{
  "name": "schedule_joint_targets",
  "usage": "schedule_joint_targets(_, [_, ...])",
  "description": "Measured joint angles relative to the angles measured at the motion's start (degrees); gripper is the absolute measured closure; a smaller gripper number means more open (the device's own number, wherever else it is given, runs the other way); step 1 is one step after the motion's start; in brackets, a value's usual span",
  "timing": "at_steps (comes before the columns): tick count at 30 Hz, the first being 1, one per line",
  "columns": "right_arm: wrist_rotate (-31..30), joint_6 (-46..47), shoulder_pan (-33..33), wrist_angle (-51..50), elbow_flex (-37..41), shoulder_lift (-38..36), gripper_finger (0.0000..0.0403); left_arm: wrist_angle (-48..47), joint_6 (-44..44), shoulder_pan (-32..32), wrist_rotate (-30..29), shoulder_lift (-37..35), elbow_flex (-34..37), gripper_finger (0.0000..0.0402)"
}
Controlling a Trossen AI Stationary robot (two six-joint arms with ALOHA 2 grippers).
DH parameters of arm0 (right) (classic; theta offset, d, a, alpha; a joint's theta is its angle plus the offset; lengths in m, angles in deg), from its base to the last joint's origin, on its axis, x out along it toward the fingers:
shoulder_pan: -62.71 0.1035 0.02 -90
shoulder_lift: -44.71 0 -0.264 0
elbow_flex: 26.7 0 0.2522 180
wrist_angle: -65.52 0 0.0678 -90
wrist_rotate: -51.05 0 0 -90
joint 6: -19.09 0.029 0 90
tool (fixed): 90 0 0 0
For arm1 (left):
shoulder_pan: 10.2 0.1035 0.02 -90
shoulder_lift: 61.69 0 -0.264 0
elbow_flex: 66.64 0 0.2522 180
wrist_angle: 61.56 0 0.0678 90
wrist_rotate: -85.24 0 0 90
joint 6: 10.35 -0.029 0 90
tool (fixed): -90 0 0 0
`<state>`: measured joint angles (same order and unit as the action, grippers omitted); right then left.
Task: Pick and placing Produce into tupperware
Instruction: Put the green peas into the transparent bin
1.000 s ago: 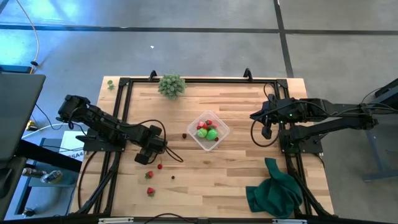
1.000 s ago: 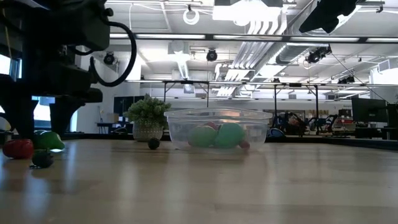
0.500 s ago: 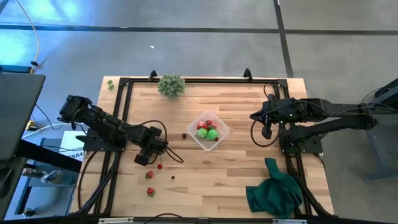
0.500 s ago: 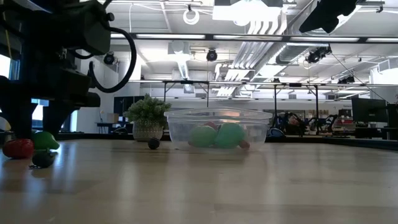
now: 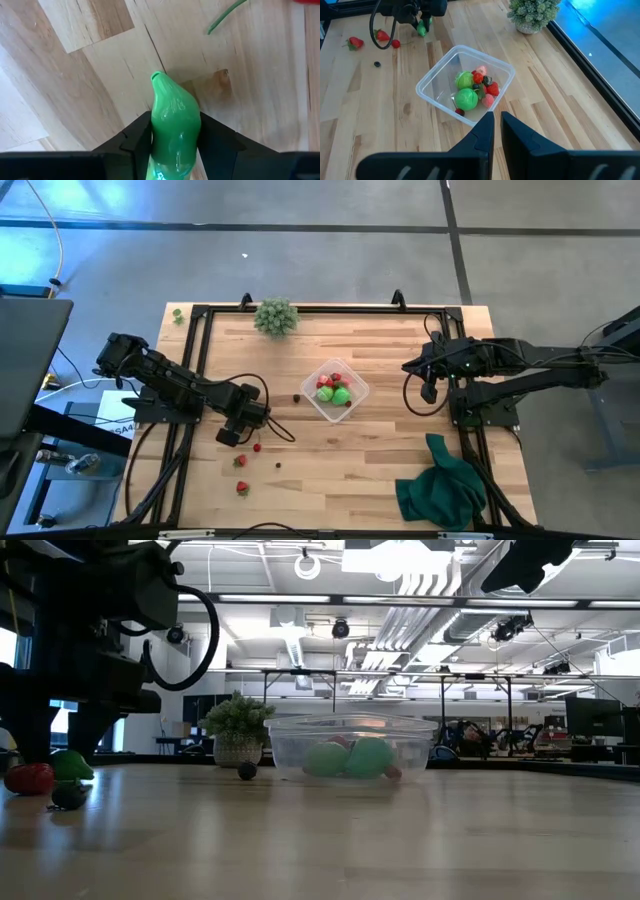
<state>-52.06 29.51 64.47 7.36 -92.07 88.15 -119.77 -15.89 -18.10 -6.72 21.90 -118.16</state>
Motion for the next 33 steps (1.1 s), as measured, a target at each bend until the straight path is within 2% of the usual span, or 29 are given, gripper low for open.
schedule_joint_targets(5, [0.0, 0.0, 0.0, 0.0, 0.0, 0.0, 0.0378, -0.2, 0.3, 0.0, 0.0, 0.1, -1.0, 0.0282])
schedule_joint_targets(11, [0.0, 0.0, 0.0, 0.0, 0.0, 0.0, 0.0378, -0.6, -0.2, 0.0, -2.8, 0.1, -6.3, 0.0285])
schedule_joint_targets(21, [0.0, 0.0, 0.0, 0.0, 0.0, 0.0, 0.0378, -0.4, -5.4, 0.7, -15.0, 0.0, -23.9, 0.0279])
schedule_joint_targets(23, [0.0, 0.0, 0.0, 0.0, 0.0, 0.0, 0.0378, 0.4, -7.2, 2.1, -15.7, 0.0, -28.1, 0.0281])
schedule_joint_targets(27, [0.0, 0.0, 0.0, 0.0, 0.0, 0.0, 0.0378, 4.6, -10.2, 6.4, -15.4, 0.0, -35.6, 0.0279])
schedule_joint_targets(33, [0.0, 0.0, 0.0, 0.0, 0.0, 0.0, 0.0378, 14.2, -16.6, 14.2, -4.3, 1.4, -41.4, 0.0278])
